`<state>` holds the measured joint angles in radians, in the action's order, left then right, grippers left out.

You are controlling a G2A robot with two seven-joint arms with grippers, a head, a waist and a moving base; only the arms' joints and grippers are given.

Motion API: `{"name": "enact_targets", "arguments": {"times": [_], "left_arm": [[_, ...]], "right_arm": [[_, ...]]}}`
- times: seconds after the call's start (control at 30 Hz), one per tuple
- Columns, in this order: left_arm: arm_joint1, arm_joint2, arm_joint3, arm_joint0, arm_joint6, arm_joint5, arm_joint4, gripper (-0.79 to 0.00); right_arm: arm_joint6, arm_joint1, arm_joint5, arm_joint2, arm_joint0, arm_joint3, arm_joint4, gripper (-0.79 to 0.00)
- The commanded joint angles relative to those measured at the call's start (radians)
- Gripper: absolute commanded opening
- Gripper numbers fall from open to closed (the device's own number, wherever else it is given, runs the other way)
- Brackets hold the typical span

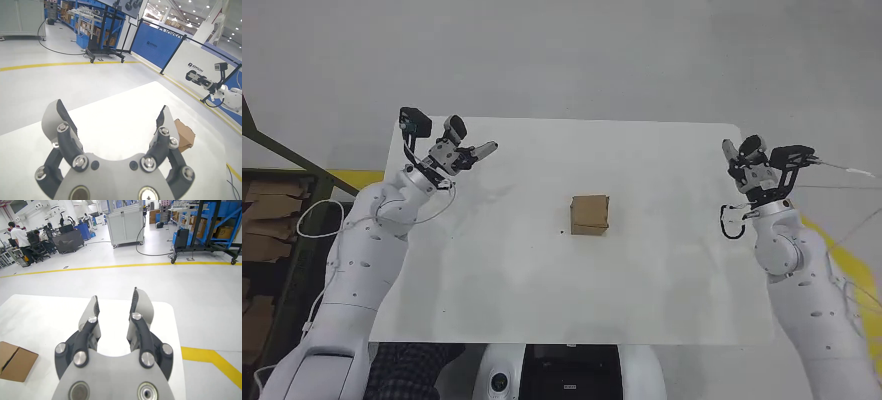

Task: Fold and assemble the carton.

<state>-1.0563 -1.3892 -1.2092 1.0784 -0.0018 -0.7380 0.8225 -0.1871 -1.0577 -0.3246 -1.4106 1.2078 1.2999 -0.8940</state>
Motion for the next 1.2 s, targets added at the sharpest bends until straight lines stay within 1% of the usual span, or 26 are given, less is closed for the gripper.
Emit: {"name": "enact_targets", "arguments": {"times": [0.0, 0.07, 0.13, 0.17, 0.27, 0.33, 1.17], "left_arm": [[0.000, 0.000, 0.000, 0.000, 0.000, 0.000, 0.000, 0.000], [0.000, 0.000, 0.001, 0.000, 0.000, 0.000, 0.000, 0.000], [0.000, 0.000, 0.001, 0.000, 0.001, 0.000, 0.000, -0.001], [0.000, 0.000, 0.001, 0.000, 0.001, 0.000, 0.000, 0.000], [0.000, 0.000, 0.001, 0.000, 0.001, 0.000, 0.000, 0.000], [0.000, 0.000, 0.001, 0.000, 0.001, 0.000, 0.000, 0.000], [0.000, 0.000, 0.001, 0.000, 0.001, 0.000, 0.000, 0.000]], "right_arm": [[0.000, 0.000, 0.000, 0.000, 0.000, 0.000, 0.000, -0.339], [0.000, 0.000, 0.000, 0.000, 0.000, 0.000, 0.000, -0.233], [0.000, 0.000, 0.000, 0.000, 0.000, 0.000, 0.000, -0.159], [0.001, 0.000, 0.000, 0.000, 0.000, 0.000, 0.000, -0.109], [0.001, 0.000, 0.000, 0.000, 0.000, 0.000, 0.001, -0.031], [0.001, 0.000, 0.000, 0.000, 0.000, 0.000, 0.001, -0.009], [0.001, 0.000, 0.000, 0.000, 0.000, 0.000, 0.001, 0.000]]}}
